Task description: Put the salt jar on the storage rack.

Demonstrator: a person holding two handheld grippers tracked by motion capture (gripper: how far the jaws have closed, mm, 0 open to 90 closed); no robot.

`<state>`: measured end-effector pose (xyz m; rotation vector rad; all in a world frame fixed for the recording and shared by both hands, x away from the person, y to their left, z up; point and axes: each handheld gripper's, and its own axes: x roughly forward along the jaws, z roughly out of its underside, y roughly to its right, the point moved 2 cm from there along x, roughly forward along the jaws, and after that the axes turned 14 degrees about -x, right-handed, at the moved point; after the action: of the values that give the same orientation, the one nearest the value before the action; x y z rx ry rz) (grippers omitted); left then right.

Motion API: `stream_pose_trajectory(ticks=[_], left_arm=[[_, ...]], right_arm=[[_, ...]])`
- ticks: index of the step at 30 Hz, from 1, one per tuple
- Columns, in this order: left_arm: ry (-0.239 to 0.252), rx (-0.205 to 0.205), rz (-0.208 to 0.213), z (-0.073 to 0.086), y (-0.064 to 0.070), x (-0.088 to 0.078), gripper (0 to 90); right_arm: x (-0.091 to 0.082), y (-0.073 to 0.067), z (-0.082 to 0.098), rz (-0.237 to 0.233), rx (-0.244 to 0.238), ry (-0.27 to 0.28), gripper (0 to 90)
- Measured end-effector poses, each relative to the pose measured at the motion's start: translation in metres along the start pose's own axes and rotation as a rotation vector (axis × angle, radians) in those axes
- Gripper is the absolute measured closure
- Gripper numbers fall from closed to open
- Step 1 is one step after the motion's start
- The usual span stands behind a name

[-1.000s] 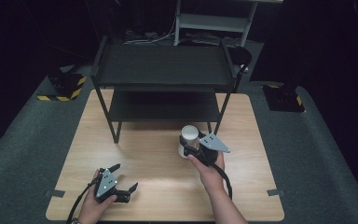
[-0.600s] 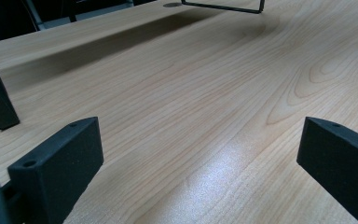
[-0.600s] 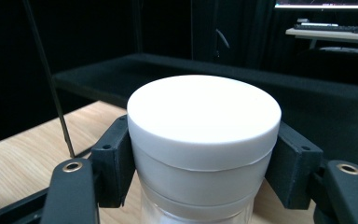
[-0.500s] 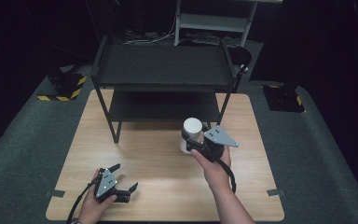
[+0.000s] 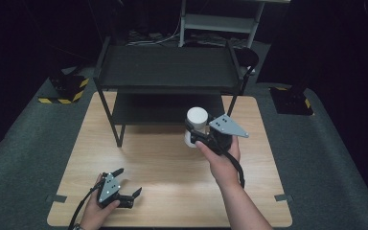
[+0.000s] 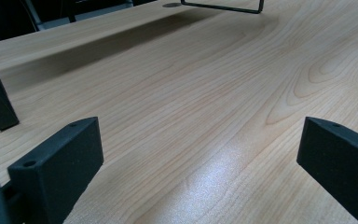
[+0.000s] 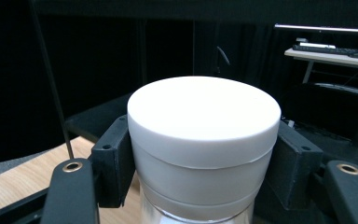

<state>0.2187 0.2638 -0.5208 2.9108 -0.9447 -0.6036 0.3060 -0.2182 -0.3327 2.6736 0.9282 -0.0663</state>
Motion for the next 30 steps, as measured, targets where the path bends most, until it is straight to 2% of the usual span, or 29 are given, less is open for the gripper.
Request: stream_pose_trajectory(ticks=[7, 13, 24, 30], left_arm=[[0.000, -0.001, 0.002, 0.000, 0.000, 0.000, 0.5], [0.000, 0.001, 0.004, 0.000, -0.001, 0.000, 0.5], [0.005, 0.001, 0.005, 0.001, -0.001, 0.000, 0.5], [0.005, 0.000, 0.007, 0.001, -0.001, 0.000, 0.5]], right_arm=[[0.013, 0.007, -0.013, 0.014, 0.012, 0.004, 34.8], [0.029, 0.010, -0.017, 0.030, 0.023, -0.021, 34.8], [0.058, 0.023, -0.016, 0.087, 0.049, -0.045, 34.8], [0.072, 0.023, -0.015, 0.112, 0.046, -0.054, 34.8]])
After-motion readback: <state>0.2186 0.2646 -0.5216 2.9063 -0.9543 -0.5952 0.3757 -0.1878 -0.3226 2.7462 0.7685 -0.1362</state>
